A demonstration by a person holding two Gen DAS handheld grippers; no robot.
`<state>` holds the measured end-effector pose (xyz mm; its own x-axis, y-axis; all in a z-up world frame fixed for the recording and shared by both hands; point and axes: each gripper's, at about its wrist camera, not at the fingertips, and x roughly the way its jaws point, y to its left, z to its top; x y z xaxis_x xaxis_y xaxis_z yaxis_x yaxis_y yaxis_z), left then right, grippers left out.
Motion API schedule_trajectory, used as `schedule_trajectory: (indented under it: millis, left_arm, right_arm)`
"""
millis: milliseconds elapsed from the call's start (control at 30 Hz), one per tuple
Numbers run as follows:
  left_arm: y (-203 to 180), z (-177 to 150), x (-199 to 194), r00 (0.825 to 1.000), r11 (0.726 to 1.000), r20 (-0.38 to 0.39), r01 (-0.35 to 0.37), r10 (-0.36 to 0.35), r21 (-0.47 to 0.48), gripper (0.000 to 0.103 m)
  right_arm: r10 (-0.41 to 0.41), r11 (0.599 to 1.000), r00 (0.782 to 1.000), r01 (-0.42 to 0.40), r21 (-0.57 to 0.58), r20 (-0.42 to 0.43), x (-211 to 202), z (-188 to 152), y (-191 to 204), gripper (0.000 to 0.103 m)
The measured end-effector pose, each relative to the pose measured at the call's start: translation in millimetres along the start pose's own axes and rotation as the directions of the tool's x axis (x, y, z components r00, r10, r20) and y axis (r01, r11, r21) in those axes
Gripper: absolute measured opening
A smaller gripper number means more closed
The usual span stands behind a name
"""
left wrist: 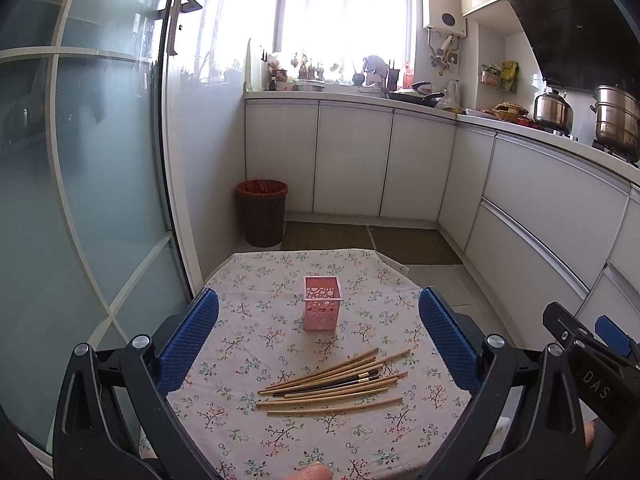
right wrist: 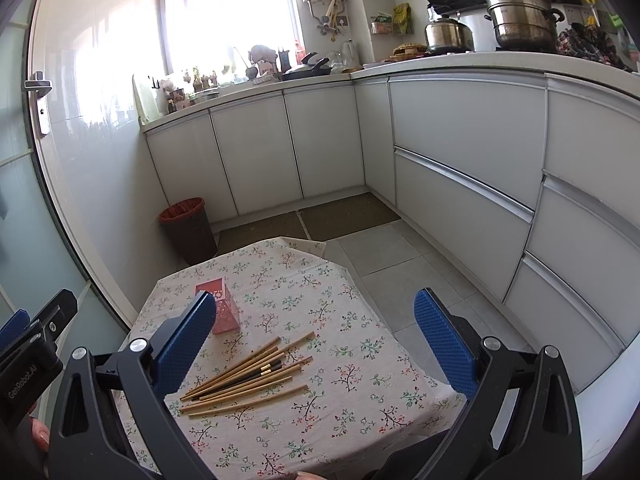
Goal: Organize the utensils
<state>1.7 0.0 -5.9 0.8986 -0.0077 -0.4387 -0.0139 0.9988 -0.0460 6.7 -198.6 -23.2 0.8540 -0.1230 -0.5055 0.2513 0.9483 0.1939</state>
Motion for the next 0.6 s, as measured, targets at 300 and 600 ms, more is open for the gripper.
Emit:
schedule_trajectory:
  millis: [300,600]
  left_arm:
    - [-10,-3,39,0.994,0.998,-0.106,0.014,-0.008,0.054,0.096]
    - [-39,-48,206,0.841,0.98,-0.535,0.163,-0.075,0.118,0.096]
  right_arm:
    - [0.015,1.0,0.998,-0.014,0.025,-0.062,28,-3,-8,0.097]
    - [0.307,0.907,0.866,-0.142,0.395,-0.394,159,-53,-79,0.096]
